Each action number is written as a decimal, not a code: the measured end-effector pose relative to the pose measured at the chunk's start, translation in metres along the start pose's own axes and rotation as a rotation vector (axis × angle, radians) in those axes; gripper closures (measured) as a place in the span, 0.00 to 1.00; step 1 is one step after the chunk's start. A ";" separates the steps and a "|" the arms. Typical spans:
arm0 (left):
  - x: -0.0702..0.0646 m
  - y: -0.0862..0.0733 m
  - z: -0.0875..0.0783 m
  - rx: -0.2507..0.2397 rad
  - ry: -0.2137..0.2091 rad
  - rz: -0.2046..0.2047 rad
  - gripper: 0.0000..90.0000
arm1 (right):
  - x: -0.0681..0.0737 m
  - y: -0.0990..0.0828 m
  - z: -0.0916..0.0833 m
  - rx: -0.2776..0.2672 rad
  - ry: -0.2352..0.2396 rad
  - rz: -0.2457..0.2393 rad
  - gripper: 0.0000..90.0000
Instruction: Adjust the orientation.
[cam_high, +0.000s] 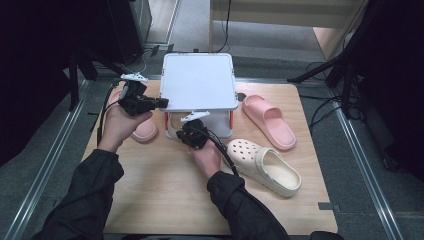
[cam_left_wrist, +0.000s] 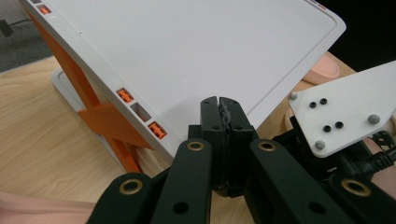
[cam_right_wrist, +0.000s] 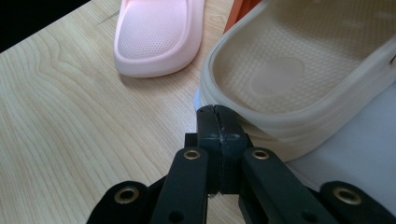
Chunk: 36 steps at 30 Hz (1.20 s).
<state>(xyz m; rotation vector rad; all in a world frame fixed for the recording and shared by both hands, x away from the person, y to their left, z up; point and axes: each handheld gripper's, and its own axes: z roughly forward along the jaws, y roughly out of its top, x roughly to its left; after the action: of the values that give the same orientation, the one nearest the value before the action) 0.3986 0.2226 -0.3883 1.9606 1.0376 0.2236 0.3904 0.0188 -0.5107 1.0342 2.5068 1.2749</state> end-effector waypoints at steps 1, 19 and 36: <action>0.000 0.000 0.000 0.000 -0.001 -0.001 0.99 | 0.001 0.001 0.000 0.006 0.000 0.009 1.00; -0.009 0.009 -0.015 -0.002 -0.023 -0.042 0.74 | 0.021 0.003 -0.060 -0.014 0.086 -0.053 0.99; -0.041 -0.007 -0.019 0.016 -0.043 0.001 0.61 | 0.013 -0.030 -0.147 -0.063 0.109 -0.102 0.89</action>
<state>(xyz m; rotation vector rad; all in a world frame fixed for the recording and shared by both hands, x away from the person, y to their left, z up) 0.3590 0.2056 -0.3728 1.9715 1.0133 0.1731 0.3047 -0.0814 -0.4389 0.8326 2.5433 1.4061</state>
